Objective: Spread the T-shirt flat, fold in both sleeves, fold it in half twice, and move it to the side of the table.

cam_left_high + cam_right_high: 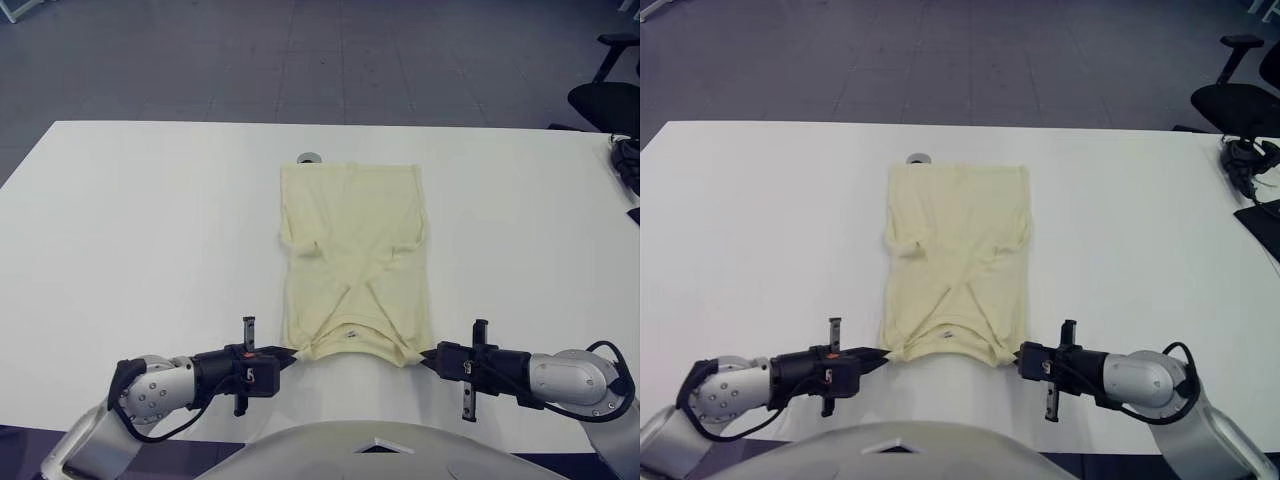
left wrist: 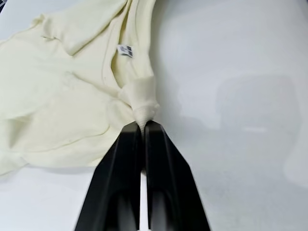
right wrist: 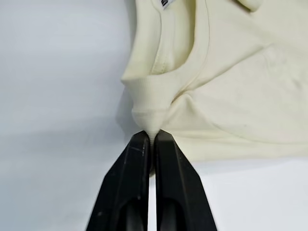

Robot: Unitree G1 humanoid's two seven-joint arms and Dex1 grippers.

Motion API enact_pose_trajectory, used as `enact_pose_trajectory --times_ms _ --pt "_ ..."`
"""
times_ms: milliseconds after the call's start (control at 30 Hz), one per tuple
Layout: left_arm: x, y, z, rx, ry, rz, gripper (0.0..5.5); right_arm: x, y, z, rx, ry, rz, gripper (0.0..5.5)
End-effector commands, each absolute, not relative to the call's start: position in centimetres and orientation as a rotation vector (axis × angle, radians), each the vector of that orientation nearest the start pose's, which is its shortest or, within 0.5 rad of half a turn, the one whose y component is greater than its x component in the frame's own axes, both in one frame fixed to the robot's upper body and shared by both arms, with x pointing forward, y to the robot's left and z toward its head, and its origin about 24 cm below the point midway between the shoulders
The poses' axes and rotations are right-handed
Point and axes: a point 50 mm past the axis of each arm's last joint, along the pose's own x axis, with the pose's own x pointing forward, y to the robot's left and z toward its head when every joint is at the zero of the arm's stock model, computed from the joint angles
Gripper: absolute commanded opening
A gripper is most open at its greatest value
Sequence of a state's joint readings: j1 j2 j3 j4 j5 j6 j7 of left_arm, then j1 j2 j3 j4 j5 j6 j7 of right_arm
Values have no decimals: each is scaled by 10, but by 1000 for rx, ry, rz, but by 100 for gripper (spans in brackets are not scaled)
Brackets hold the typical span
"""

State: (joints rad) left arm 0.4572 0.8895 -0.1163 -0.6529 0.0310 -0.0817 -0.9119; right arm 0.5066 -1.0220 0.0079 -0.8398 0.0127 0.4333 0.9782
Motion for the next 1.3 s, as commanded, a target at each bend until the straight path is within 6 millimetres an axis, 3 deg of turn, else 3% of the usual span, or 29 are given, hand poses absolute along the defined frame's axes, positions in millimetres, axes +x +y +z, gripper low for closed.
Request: enact_pose_trajectory --times_ms 33,467,633,767,900,1033,1167,1300 --pt "127 180 110 788 162 -1403 1 118 -197 123 -810 633 1339 0" --pt "96 196 154 562 186 -1625 1 105 -190 172 -725 662 1590 0" --pt "102 199 173 418 122 -1673 1 108 -187 194 -683 646 1622 0" --pt "113 204 178 381 124 -1654 1 117 -187 213 -672 623 1590 0" --pt "137 213 175 355 135 -1558 1 143 -195 223 -684 606 1498 0" --pt "176 218 170 408 89 -1378 1 182 -203 218 -720 528 1369 0" --pt "217 212 163 627 -23 -1213 1 225 -205 204 -741 509 1243 0" --pt "247 201 149 833 -114 -1120 1 252 -201 183 -743 540 1192 0"
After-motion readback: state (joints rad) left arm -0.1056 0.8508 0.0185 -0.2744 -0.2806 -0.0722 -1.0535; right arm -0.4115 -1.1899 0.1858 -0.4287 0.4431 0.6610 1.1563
